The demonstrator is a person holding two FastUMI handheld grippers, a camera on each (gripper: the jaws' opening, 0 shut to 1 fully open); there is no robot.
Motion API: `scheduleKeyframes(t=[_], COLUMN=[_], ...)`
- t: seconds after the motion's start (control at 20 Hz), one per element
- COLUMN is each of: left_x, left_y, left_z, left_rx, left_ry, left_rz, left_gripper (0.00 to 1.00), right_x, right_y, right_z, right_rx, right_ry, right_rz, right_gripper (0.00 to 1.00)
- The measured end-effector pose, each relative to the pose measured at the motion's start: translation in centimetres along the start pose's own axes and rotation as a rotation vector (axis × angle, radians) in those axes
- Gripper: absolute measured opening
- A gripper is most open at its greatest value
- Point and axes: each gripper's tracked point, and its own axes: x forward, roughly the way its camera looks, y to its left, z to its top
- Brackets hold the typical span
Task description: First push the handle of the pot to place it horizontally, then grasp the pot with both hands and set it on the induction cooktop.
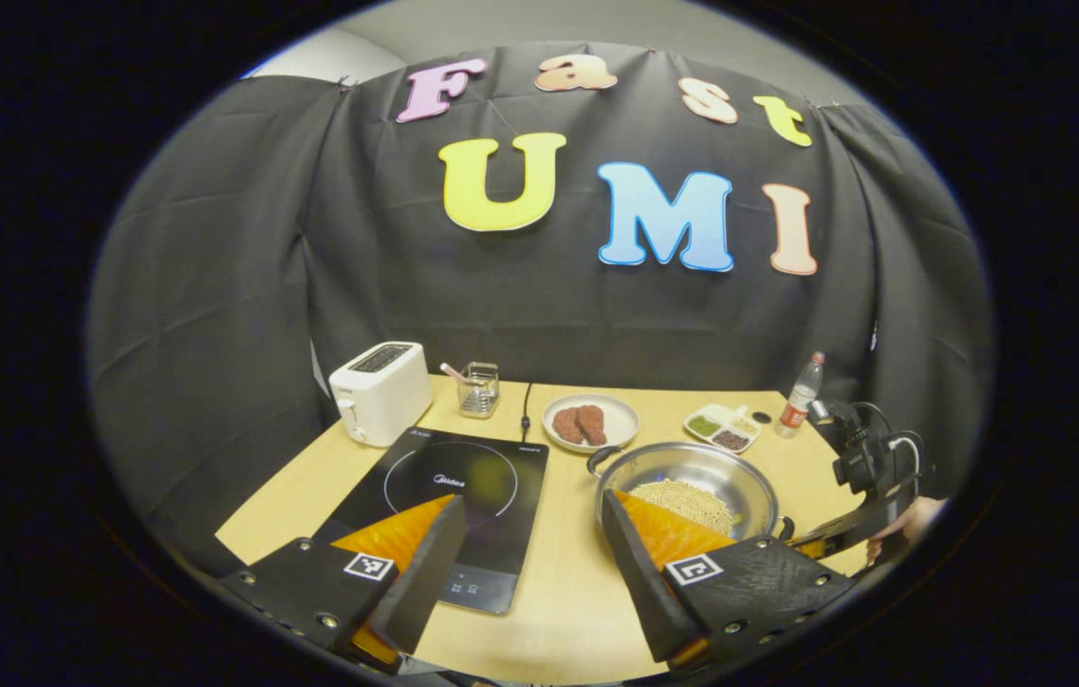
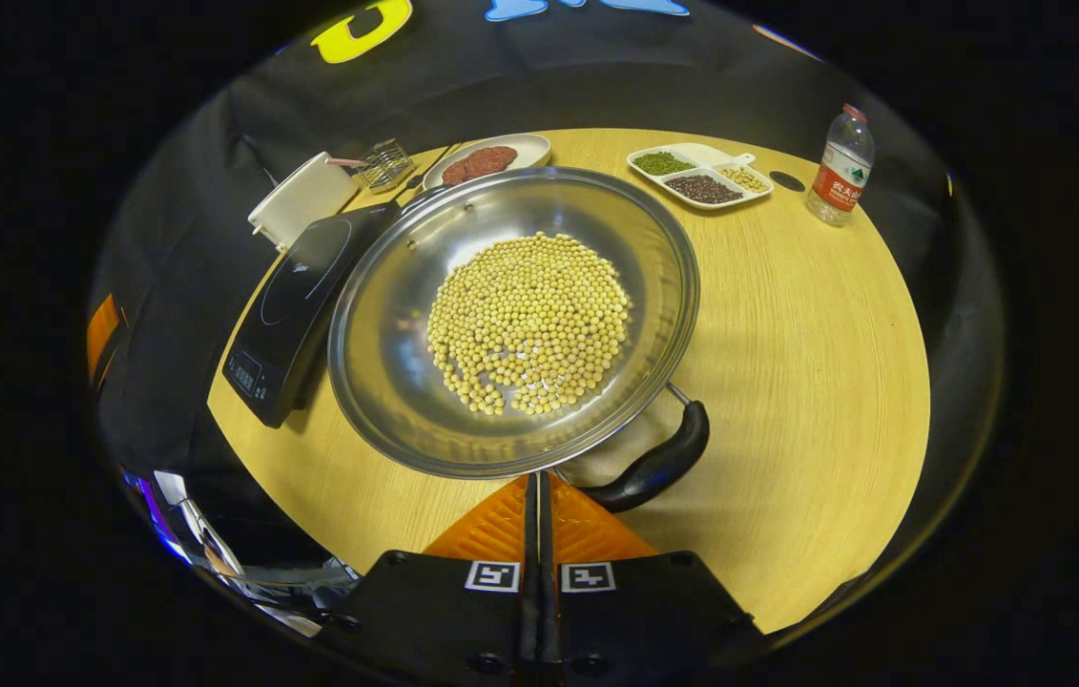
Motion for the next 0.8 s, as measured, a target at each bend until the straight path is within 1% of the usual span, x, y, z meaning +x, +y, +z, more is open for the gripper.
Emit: scheduleKeyframes(t=[0.1, 0.45, 0.6, 0.8], left_x=[-0.1, 0.1, 0.1, 0.2], left_y=[-0.9, -3.6, -4.6, -5.7], left_z=[0.1, 0.4, 0.3, -0.3], left_rx=[0.002, 0.008, 0.002, -0.016], left_ry=[0.004, 0.001, 0.004, 0.016], left_rz=[-0.003, 0.014, 0.037, 0.073], left_gripper=[0.87, 0.87, 0.87, 0.87], right_x=[-0.2, 0.0, 0.2, 0.5], right_y=[-1.0, -3.0, -4.0, -5.3], right_z=[0.4, 1.1, 1.4, 1.9], right_rx=[-0.019, -0.058, -0.084, -0.087], right_ry=[-0.003, 0.005, 0.005, 0.010], right_rz=[-0.009, -0.003, 0.000, 0.009], right_gripper=[0.02, 0.02, 0.02, 0.02])
